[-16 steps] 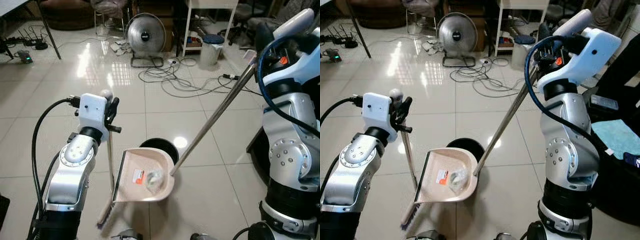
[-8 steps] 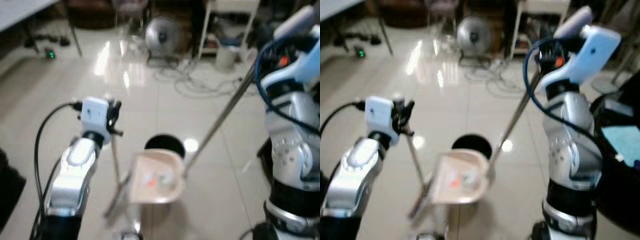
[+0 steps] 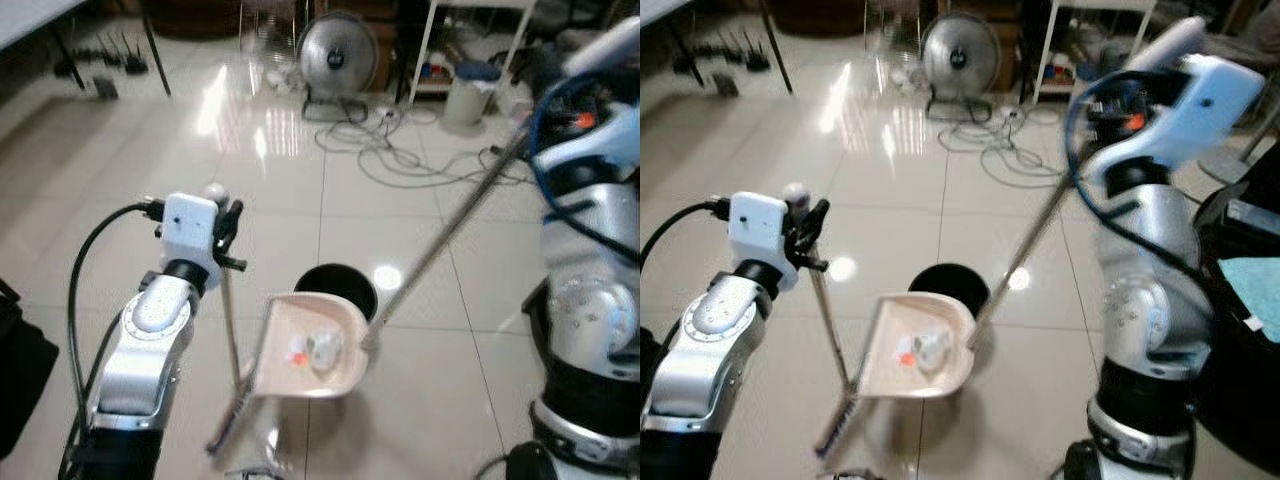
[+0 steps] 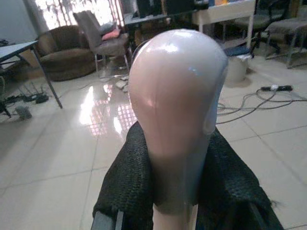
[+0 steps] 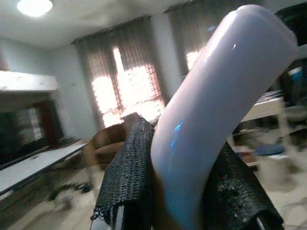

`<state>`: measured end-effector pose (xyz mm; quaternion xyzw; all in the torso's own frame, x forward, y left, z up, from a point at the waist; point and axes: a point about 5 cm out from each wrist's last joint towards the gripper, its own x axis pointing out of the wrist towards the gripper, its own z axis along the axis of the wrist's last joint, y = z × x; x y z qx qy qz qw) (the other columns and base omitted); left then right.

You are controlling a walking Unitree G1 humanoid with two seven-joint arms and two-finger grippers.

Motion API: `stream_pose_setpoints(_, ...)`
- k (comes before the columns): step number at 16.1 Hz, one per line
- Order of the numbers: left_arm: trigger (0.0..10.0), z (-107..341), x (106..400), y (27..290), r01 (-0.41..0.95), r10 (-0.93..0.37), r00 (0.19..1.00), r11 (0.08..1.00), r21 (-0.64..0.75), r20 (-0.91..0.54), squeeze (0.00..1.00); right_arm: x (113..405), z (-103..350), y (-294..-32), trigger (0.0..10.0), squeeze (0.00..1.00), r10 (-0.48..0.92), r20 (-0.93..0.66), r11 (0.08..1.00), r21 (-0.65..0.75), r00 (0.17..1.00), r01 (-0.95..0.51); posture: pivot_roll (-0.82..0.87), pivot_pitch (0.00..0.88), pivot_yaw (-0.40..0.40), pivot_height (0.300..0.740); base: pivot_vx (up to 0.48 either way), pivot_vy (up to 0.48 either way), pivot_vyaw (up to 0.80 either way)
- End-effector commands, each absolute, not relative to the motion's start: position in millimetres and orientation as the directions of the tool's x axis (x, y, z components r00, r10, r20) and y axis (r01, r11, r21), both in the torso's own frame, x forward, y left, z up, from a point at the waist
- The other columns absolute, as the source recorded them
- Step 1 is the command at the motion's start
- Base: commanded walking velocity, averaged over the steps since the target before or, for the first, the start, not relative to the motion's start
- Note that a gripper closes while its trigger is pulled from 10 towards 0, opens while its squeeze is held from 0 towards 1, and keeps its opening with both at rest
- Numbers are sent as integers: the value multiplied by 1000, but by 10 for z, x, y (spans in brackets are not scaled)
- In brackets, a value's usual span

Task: Sweep floor

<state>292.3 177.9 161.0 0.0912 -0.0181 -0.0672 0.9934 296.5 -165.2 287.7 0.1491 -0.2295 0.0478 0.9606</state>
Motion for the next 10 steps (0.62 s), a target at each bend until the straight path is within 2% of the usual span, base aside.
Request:
stream_pose_setpoints(1, 10000, 1715, 2943, 1744, 133, -151, 986, 968, 212, 67, 0, 2912, 2985, -1753, 10000, 0, -14, 505, 949, 278, 863, -147, 48, 88, 7, 740, 394, 0, 0)
stream_pose_setpoints(10, 10000, 1715, 2953, 1758, 128, -145, 987, 968, 216, 67, 0, 2920, 2986, -1785, 10000, 0, -25, 503, 948, 286, 864, -140, 51, 87, 5, 740, 417, 0, -44)
